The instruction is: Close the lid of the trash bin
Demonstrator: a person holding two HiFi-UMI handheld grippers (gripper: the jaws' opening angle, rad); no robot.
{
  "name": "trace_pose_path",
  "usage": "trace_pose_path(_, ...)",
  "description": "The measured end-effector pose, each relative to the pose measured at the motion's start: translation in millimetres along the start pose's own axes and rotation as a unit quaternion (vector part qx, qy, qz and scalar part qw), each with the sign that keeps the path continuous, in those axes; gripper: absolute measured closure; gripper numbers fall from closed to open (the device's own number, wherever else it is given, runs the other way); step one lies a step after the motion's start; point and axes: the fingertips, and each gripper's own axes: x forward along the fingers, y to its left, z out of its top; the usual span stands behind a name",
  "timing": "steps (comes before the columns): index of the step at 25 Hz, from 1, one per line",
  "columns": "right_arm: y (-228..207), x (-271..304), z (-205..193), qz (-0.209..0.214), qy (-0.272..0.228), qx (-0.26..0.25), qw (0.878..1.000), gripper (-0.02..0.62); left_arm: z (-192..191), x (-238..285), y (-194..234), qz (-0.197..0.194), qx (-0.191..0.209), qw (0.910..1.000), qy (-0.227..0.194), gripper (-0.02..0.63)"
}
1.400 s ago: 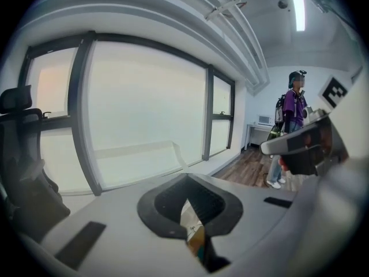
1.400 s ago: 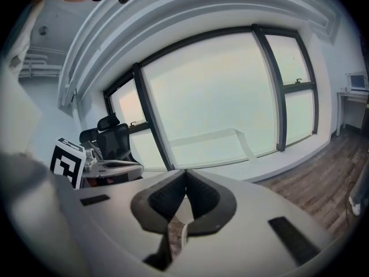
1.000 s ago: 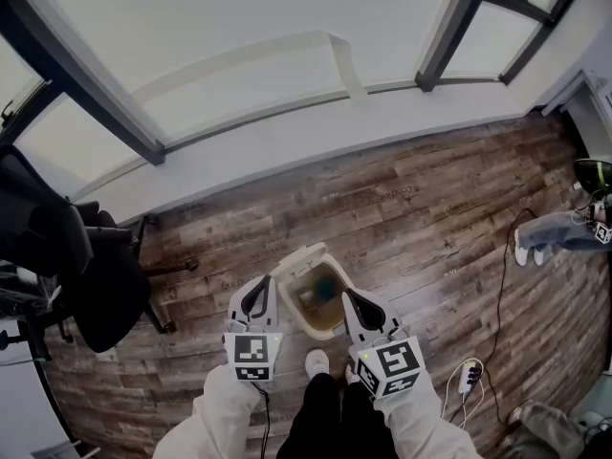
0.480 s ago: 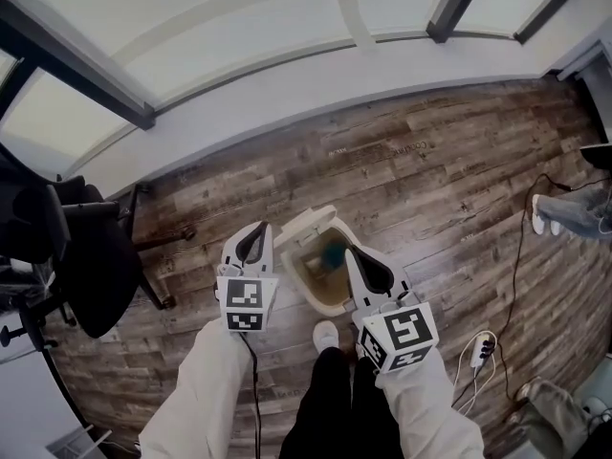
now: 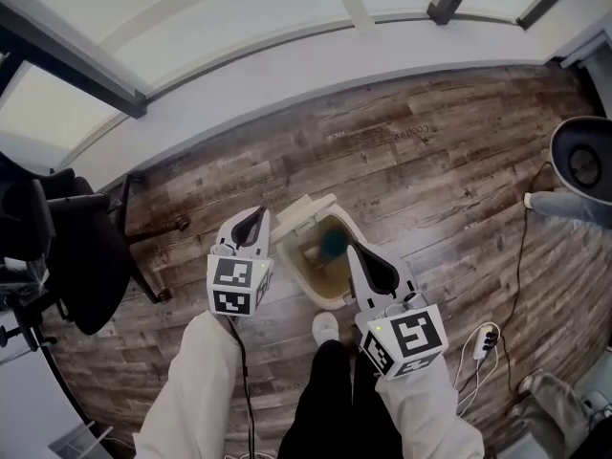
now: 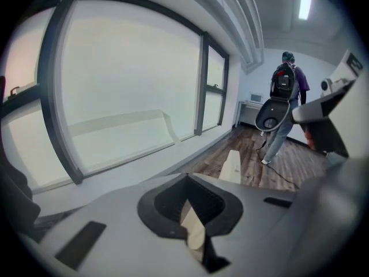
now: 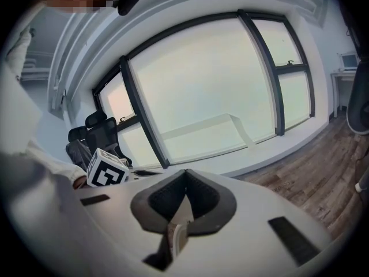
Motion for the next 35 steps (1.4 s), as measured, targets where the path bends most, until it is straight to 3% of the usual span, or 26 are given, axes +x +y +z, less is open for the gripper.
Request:
trace_pose_path(8,-18.8,-26.5,-15.3,-0.016,0.002,0.010,1.000,0.571,-17.0,-10.9,-37.1,-0.036,-0.026,0.9989,0.016,0.598)
trace_pose_path(15,-30.5,-50.2,-33.4,-0.016,0.003,0.017,1.000,0.571,-21.9,-27.9,-68.0,0.001,-0.107,0.9943,-0.010,0.598)
trace_pose_path(26,-44.7,-89.1,-67.6,-0.009,0.012,0.026,1.000,0.571,-60.8,-42.8,-110.9,0.049,-0.113,0.9923,0.006,0.598)
trace_pose_path(35,-66.6,-111.8,-99.2,-0.015,0.019,0.046,0.999,0.571,-109.2,-38.8,-155.4,0.034,-0.147,0.9876,0.043,0.598)
